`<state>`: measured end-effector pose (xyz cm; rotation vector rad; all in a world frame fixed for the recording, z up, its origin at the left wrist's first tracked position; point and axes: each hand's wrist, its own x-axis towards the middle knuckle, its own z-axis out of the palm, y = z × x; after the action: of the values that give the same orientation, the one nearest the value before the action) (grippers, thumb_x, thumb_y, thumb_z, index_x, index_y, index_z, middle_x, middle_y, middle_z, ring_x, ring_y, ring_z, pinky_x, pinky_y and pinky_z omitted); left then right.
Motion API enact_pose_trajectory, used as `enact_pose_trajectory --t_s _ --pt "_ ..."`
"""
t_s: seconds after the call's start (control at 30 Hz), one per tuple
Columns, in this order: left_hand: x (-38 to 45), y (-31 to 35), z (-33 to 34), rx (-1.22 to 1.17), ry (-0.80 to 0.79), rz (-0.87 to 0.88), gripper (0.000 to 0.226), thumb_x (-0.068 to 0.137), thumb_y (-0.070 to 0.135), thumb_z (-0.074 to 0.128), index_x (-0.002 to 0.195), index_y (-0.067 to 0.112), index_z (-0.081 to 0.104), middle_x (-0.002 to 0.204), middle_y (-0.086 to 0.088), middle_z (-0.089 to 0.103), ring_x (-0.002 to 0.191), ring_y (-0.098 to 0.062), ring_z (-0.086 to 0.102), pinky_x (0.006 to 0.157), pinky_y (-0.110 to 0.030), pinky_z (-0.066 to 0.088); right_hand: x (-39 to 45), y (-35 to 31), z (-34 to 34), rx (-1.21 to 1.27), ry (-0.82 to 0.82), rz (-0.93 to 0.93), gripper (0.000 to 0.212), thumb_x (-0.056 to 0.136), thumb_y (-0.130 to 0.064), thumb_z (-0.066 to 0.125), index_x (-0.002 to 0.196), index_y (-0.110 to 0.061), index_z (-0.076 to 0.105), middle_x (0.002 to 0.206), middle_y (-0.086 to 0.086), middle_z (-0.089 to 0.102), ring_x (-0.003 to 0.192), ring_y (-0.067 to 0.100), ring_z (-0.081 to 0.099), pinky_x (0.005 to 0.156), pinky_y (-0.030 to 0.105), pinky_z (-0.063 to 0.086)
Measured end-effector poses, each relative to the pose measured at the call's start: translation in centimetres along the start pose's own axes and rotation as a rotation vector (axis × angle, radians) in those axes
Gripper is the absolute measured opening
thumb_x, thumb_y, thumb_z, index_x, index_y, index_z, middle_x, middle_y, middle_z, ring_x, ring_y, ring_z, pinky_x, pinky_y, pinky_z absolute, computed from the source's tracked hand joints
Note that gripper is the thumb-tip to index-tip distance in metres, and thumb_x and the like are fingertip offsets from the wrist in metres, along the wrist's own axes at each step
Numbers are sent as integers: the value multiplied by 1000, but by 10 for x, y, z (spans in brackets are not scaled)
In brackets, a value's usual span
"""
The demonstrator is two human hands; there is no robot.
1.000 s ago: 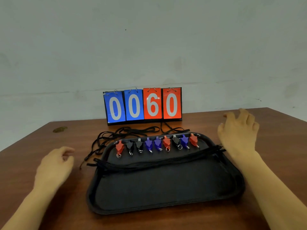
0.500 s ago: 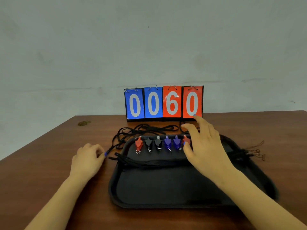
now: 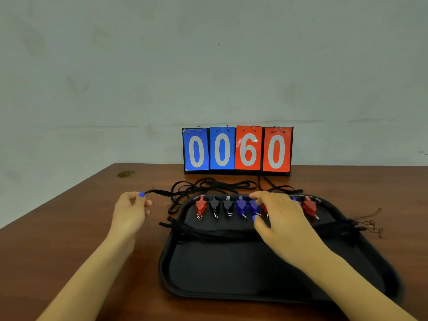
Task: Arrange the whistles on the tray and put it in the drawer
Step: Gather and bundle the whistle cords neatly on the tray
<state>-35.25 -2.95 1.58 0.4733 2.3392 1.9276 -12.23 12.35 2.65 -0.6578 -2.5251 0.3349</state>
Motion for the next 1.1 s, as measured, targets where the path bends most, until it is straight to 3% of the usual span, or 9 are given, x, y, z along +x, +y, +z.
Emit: enact_pose_trajectory --t_s 0.13,0.17,0.27,0.33,0.47,0.6,0.77,0.87,1.1 --pt "-27 19 4 -253 -233 9 13 95 14 45 97 12 57 76 -1 58 58 -11 45 53 -24 38 -1 -13 3 291 -85 155 12 92 -26 50 96 -34 58 83 -9 66 82 6 62 83 27 52" --pt "-32 20 7 -276 -298 19 12 94 15 47 94 12 59 73 0 58 55 -9 44 50 -22 36 -1 -16 4 366 -103 186 14 92 -26 49 86 -34 59 77 -6 66 73 6 63 77 27 54" --pt "-42 22 12 -363 -462 25 10 90 13 51 89 11 61 70 0 64 49 -7 44 42 -18 34 -1 -26 2 550 -258 250 22 96 -27 44 82 -33 61 73 -5 67 52 4 56 48 12 44" --pt "-45 21 13 -378 -571 57 9 82 20 62 85 12 63 76 -4 69 50 -9 47 42 -17 35 -1 -33 1 690 -346 293 24 97 -28 41 86 -29 63 76 -3 67 46 5 53 38 14 37" --pt "-51 21 13 -275 -839 127 45 49 49 83 81 21 70 89 -11 72 56 -11 56 46 -18 42 -4 -41 1 917 -434 390 27 96 -37 41 103 -23 63 93 3 69 45 7 53 39 18 39" --pt "-60 22 14 -171 -1050 168 25 64 38 78 81 22 70 91 -11 72 63 -12 60 52 -18 44 -9 -43 2 996 -518 449 33 94 -44 42 97 -22 66 101 5 68 50 10 53 41 20 39" --pt "-65 19 17 -95 -1134 188 23 67 36 77 84 21 70 95 -10 73 74 -12 65 59 -19 47 -10 -45 6 1001 -555 412 24 91 -35 53 87 -18 69 79 0 59 52 8 52 40 17 37" --pt "-64 19 16 -99 -1162 171 21 66 33 78 83 23 71 97 -8 73 85 -14 67 66 -21 51 -10 -43 7 1056 -520 426 18 88 -30 60 93 -17 72 71 -3 60 51 6 52 41 16 37" --pt "-66 21 16 -79 -1200 120 20 71 30 75 87 19 71 102 -10 71 91 -19 64 72 -24 51 -11 -42 12 946 -393 367 25 93 -28 52 88 -14 71 63 -6 60 45 4 49 37 15 35"
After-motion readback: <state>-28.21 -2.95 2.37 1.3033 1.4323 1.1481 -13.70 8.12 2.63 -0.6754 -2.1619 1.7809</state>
